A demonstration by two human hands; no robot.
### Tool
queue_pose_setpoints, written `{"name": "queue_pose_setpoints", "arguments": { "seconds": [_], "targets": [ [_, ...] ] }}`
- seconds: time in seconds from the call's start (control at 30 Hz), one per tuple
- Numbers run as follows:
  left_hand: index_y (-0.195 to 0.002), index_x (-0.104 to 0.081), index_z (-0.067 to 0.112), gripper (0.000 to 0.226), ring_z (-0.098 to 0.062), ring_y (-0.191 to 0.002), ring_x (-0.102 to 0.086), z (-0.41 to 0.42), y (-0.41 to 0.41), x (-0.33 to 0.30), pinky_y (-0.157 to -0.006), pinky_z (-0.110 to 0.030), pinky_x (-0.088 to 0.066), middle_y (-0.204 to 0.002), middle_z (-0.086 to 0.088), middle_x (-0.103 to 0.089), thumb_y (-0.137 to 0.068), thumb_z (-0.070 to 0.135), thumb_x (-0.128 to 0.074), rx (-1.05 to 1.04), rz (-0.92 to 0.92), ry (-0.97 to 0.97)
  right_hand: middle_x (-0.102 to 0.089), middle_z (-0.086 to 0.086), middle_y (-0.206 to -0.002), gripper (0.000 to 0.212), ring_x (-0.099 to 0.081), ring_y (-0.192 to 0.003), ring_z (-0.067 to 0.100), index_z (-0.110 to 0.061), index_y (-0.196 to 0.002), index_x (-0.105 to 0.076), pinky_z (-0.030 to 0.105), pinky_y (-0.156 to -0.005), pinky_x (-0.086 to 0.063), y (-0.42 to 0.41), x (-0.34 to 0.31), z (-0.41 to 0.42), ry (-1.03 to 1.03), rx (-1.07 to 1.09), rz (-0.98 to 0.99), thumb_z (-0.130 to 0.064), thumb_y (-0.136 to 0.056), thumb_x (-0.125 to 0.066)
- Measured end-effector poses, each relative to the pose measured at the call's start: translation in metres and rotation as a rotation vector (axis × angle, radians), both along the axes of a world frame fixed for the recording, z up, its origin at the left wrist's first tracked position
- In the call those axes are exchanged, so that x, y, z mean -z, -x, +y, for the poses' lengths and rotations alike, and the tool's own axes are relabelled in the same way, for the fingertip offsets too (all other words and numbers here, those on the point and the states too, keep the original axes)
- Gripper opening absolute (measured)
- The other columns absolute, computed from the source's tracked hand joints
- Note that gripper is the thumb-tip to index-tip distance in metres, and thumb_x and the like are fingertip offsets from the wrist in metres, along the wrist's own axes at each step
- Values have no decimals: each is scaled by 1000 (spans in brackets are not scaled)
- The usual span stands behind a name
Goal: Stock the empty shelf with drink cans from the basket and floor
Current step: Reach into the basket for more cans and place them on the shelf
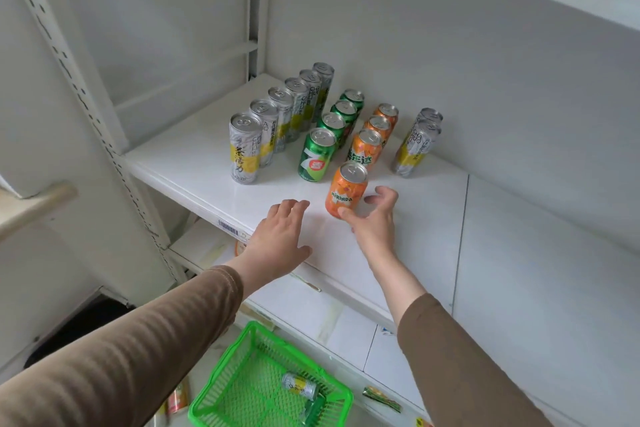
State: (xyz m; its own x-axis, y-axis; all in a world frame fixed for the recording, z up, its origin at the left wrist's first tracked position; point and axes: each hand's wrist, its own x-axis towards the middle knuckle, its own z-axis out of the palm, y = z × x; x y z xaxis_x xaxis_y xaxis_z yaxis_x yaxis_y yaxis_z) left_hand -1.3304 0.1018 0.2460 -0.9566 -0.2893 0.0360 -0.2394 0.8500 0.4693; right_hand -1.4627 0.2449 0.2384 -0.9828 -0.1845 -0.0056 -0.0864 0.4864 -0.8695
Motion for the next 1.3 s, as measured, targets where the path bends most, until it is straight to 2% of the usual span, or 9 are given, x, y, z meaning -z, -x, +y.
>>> {"name": "queue_pose_setpoints", "arguments": {
  "seconds": [0.1,0.27,0.33,0.43,0.63,0.83,1.0,1.1,1.3],
  "targets": [
    [-149,-23,20,84,-27,-132,-33,-4,6,2,-106,-40,-40,-147,-5,-33,-81,37,-68,16,-15,-5,-51,-3,-133,91,-62,-111,23,-33,-137,-32,50,-88,-58,8,5,-4,-34,-71,-89,-32,-64,-87],
    [-150,-22,20,84,-26,-134,-32,-6,21,1,-107,-38,-39,-148,-5,-32,-81,37,-68,30,-35,-6,-67,1,-120,62,-67,-106,24,-28,-115,-45,38,-90,-56,12,6,-22,-129,-81,-69,-30,-70,-87],
    [-150,-22,20,84,-26,-134,-31,-6,27,0,-107,-38,-39,-148,-5,-32,-82,37,-68,33,-36,-3,-64,2,-125,65,-65,-110,24,-24,-122,-46,35,-90,-54,14,7,-25,-139,-57,-34,-30,-72,-88],
    [-151,-21,20,85,-26,-134,-31,-8,34,1,-107,-38,-39,-149,-5,-31,-82,37,-67,38,-41,-1,-56,4,-130,79,-61,-116,26,-20,-137,-45,36,-94,-51,19,4,-30,-161,-24,0,-34,-71,-87],
    [-150,-23,19,83,-27,-134,-31,-12,38,2,-107,-39,-38,-148,-5,-32,-81,35,-67,36,-43,-2,-58,7,-123,78,-64,-105,33,-15,-116,-38,43,-80,-54,26,-4,-31,-162,184,-10,-50,-67,-88],
    [-151,-23,19,84,-26,-133,-31,-15,36,4,-107,-39,-38,-148,-4,-32,-81,36,-67,33,-45,-6,-59,0,-122,83,-64,-103,26,-20,-132,-35,37,-80,-53,16,13,-11,-125,97,-2,-35,-71,-88],
    [-151,-23,19,84,-26,-134,-31,-11,40,2,-108,-38,-38,-149,-5,-32,-82,36,-67,37,-57,11,-61,-4,-127,74,-66,-107,21,-33,-128,-46,52,-84,-60,31,14,-22,-55,-16,-85,-36,-65,-85],
    [-151,-22,19,84,-26,-134,-31,-9,44,0,-108,-39,-37,-148,-6,-32,-82,36,-67,39,-63,16,-68,-4,-118,66,-69,-101,22,-35,-115,-47,49,-80,-61,36,14,-32,-76,11,-47,-42,-62,-85],
    [-151,-23,19,84,-27,-134,-31,-11,44,0,-108,-41,-38,-148,-6,-33,-82,36,-68,20,-63,24,-61,2,-130,67,-63,-115,27,-19,-128,-49,39,-93,-53,48,8,-46,-84,79,-1,-32,-73,-86]
  ]
}}
